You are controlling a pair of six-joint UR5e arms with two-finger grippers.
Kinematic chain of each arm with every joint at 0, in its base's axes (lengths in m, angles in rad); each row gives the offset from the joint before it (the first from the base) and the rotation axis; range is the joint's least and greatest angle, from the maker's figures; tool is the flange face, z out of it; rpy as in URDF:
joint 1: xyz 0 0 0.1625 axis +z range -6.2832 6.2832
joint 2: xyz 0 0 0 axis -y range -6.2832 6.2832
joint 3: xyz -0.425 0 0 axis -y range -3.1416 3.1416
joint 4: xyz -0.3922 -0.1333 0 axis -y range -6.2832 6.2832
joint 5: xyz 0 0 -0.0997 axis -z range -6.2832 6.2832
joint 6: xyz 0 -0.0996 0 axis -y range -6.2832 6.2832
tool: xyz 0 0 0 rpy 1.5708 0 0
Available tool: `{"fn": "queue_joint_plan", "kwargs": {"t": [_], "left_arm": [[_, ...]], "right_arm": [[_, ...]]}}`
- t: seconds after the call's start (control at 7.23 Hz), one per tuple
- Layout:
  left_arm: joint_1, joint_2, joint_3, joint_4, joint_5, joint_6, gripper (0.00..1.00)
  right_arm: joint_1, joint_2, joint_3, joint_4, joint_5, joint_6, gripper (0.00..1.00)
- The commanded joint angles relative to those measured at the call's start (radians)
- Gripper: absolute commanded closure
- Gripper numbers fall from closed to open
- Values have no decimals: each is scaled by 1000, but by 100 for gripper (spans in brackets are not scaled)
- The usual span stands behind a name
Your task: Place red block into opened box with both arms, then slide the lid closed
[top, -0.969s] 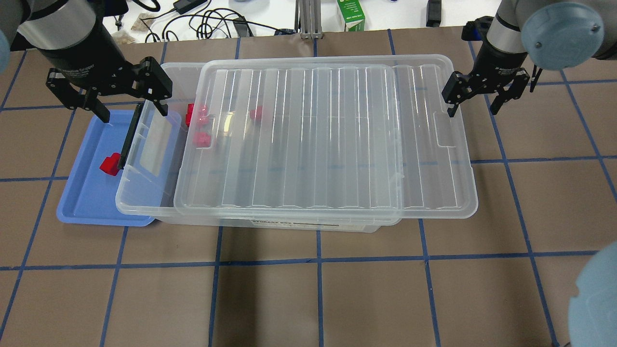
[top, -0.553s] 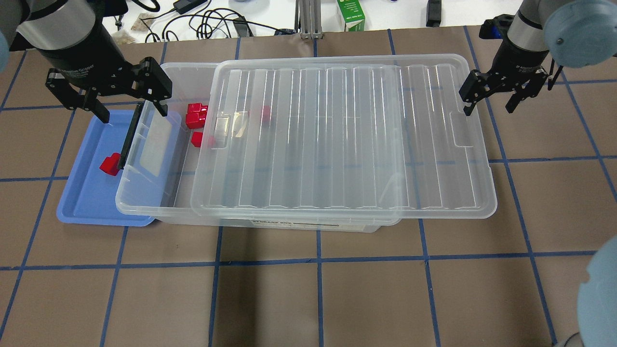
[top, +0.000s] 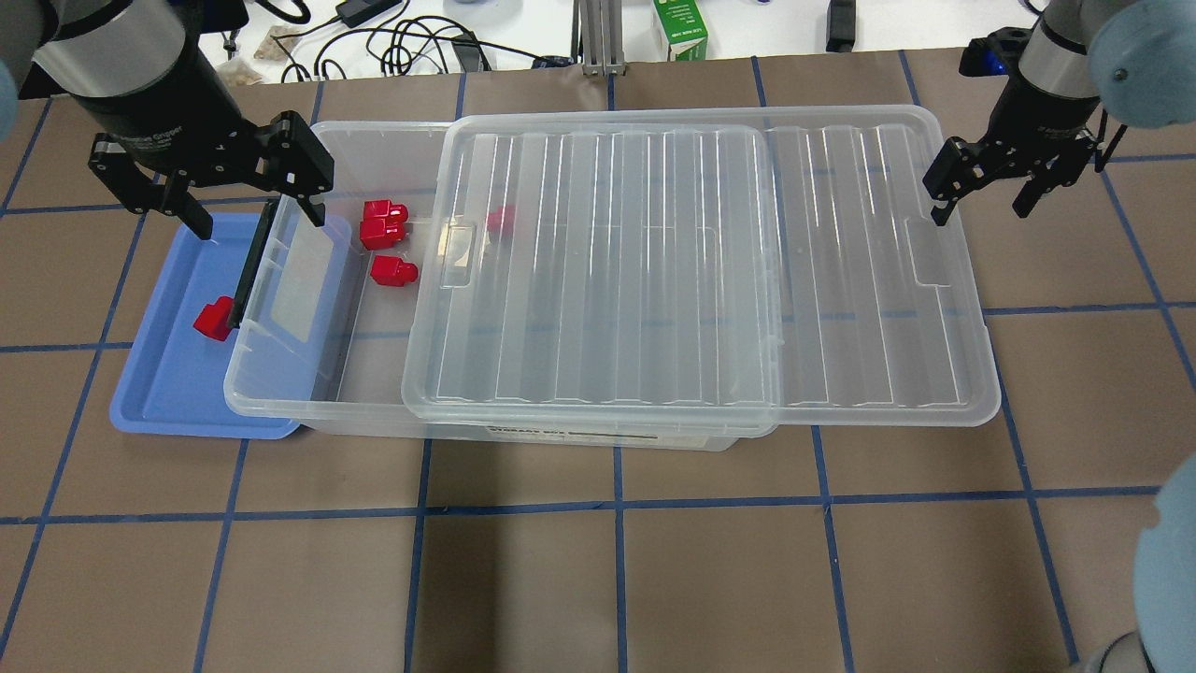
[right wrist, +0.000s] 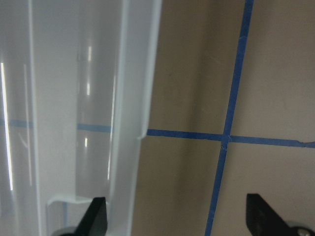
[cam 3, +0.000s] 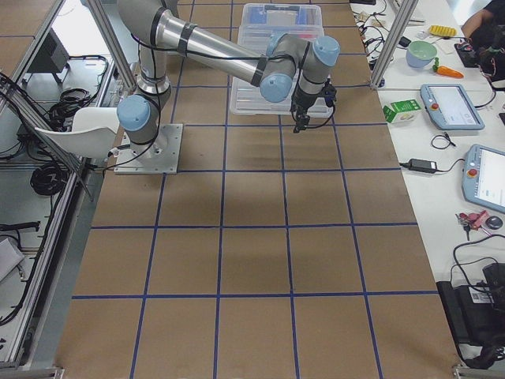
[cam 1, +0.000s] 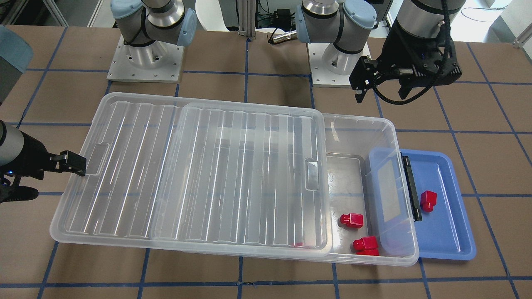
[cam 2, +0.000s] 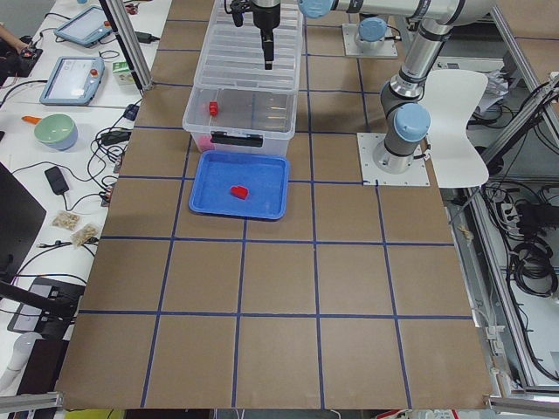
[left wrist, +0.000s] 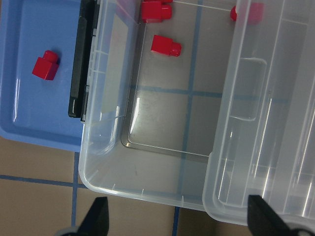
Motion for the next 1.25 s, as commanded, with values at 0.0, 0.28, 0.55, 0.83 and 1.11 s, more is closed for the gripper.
{"fn": "queue_joint_plan", "kwargs": {"t": [0.0,0.28,0.55,0.83,1.11], "left_arm": [[-2,0,0,0,0,0,0],[0,2,1,-2,2,2,0],[148,6,14,-40,-11,183,0],[332,-20,-6,-55,-55,409,0],[394,-96,-25,9,-63,581,0]], "right_arm": [[-19,0,0,-1,-3,-27,0],[-53,0,5,5,0,-28,0],[-53,-2,5,7,0,-27,0],[-44,-14,4,11,0,-15,0],[-38,-18,2,16,6,-13,0]]}}
